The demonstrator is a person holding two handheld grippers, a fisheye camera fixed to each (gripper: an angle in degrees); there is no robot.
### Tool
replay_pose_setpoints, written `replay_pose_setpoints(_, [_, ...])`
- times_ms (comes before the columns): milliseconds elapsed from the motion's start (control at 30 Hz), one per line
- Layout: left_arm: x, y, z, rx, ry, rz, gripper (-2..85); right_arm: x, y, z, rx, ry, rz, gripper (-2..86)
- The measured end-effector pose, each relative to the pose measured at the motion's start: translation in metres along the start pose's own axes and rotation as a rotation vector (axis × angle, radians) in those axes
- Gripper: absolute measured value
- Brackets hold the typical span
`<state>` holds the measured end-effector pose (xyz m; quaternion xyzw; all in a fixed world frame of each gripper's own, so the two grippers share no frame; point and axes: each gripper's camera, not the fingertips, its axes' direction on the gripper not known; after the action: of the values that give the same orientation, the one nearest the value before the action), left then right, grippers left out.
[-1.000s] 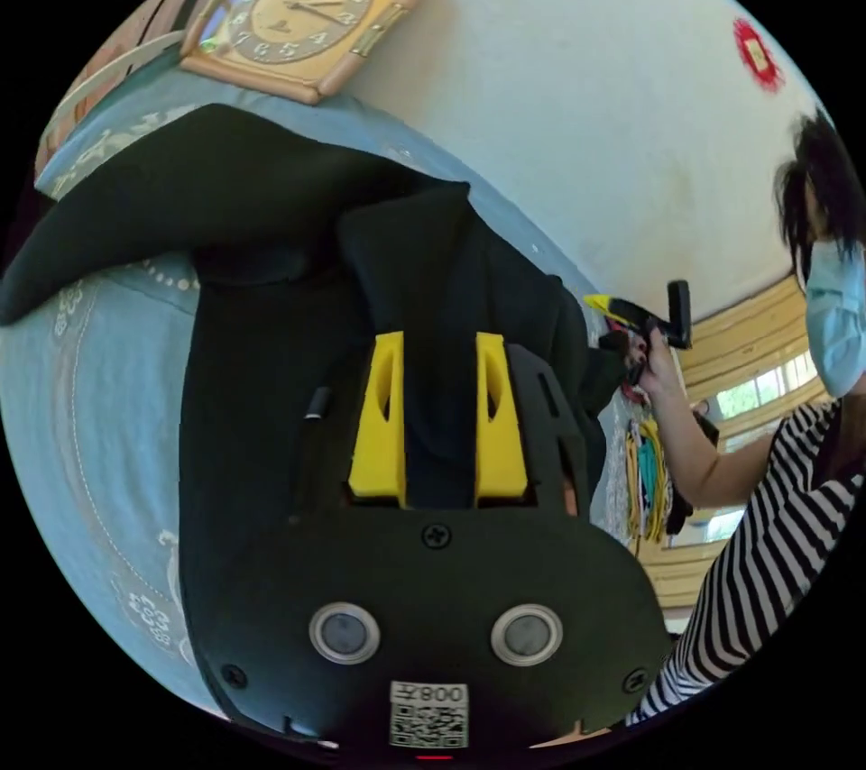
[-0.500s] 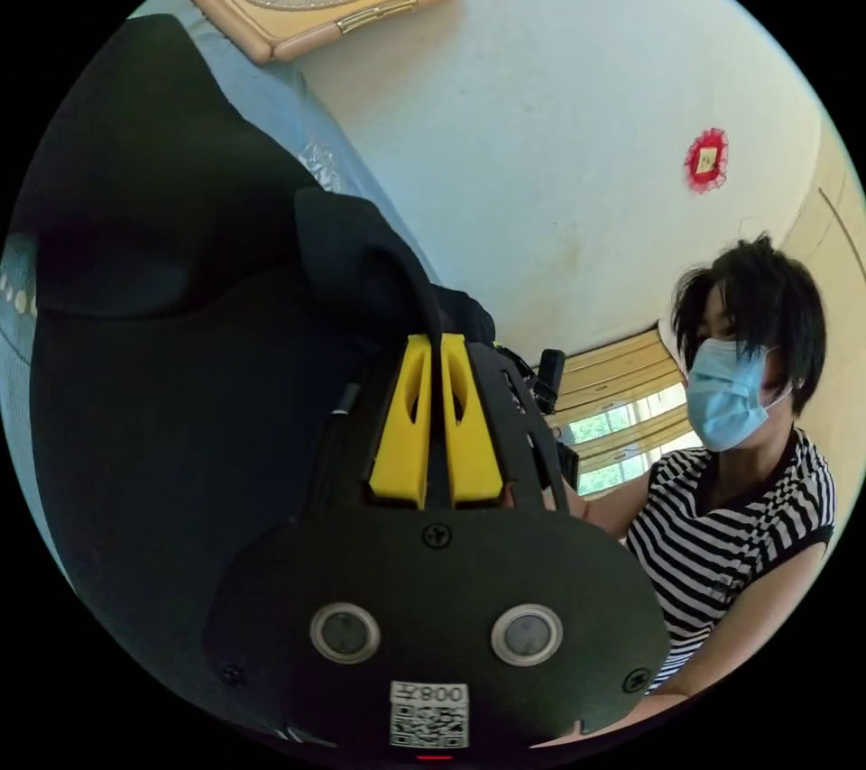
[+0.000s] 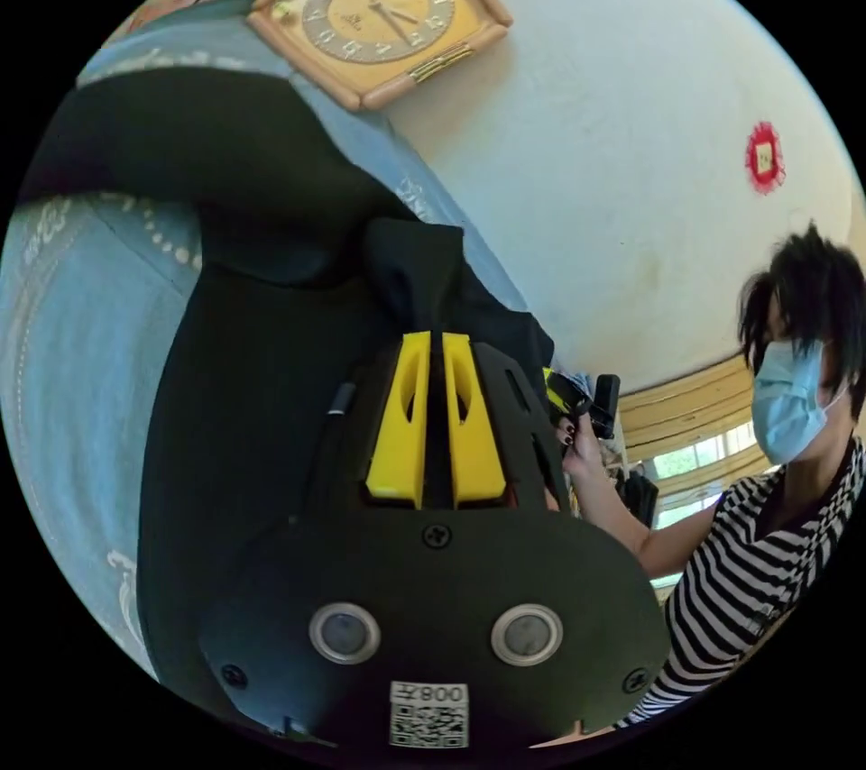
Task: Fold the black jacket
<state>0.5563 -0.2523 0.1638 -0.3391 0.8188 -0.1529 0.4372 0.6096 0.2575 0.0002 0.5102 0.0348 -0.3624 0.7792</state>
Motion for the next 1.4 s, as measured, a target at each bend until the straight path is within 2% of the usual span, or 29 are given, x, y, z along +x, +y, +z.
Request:
replay_pose_setpoints(67, [0.028, 0.004, 0.011, -0.008, -0.008, 0.101, 1.0, 0.001, 0.007, -0.013, 0.012, 0.009, 0.006, 7.7])
replay_pose_setpoints(167, [0.064, 0.012, 0.053, -0.128, -0.029, 0.254, 0.5, 0.004, 0.022, -0.037, 0.05, 0.03, 0.04, 7.6])
replay_pose_setpoints(333, [0.064, 0.032, 0.122, -0.303, -0.269, 0.313, 0.2, -0.012, 0.048, -0.062, 0.142, -0.05, 0.0, 2.4])
replay_pose_setpoints(433, [0.059, 0.041, 0.134, -0.28, -0.23, 0.276, 0.2, -0.025, 0.053, -0.031, 0.018, -0.116, -0.058, 0.8])
replay_pose_setpoints(500, [0.067, 0.049, 0.138, -0.257, -0.222, 0.266, 0.2, -0.022, 0.055, 0.004, -0.15, -0.02, -0.035, 0.4])
replay_pose_setpoints(633, [0.099, 0.066, 0.144, -0.219, -0.176, 0.364, 0.2, -0.013, 0.059, 0.016, -0.225, 0.078, 0.013, 0.2])
replay_pose_setpoints(733, [0.104, 0.082, 0.182, -0.369, -0.259, 0.407, 0.3, -0.009, 0.065, 0.006, -0.22, 0.031, 0.047, 0.2])
replay_pose_setpoints(767, [0.098, 0.088, 0.195, -0.415, -0.296, 0.392, 0.4, -0.01, 0.069, -0.006, -0.189, -0.001, 0.045, 0.2])
replay_pose_setpoints(867, [0.103, 0.088, 0.189, -0.341, -0.208, 0.349, 0.7, -0.013, 0.08, -0.06, -0.059, 0.023, 0.032, 0.5])
replay_pose_setpoints(967, [0.128, 0.091, 0.177, -0.221, -0.166, 0.388, 1.5, 0.008, 0.101, -0.131, 0.119, 0.186, 0.092, 1.5])
replay_pose_setpoints(1067, [0.159, 0.094, 0.188, -0.191, -0.057, 0.465, 3.0, 0.049, 0.131, -0.204, 0.286, 0.382, 0.261, 2.7])
replay_pose_setpoints(1200, [0.205, 0.096, 0.247, -0.31, 0.084, 0.601, 4.6, 0.097, 0.175, -0.277, 0.471, 0.491, 0.477, 9.0])
replay_pose_setpoints(1300, [0.236, 0.098, 0.296, -0.396, 0.187, 0.67, 4.7, 0.104, 0.194, -0.299, 0.572, 0.575, 0.523, 10.3])
replay_pose_setpoints(1400, [0.263, 0.105, 0.338, -0.447, 0.231, 0.728, 5.0, 0.12, 0.199, -0.305, 0.569, 0.621, 0.561, 10.9])
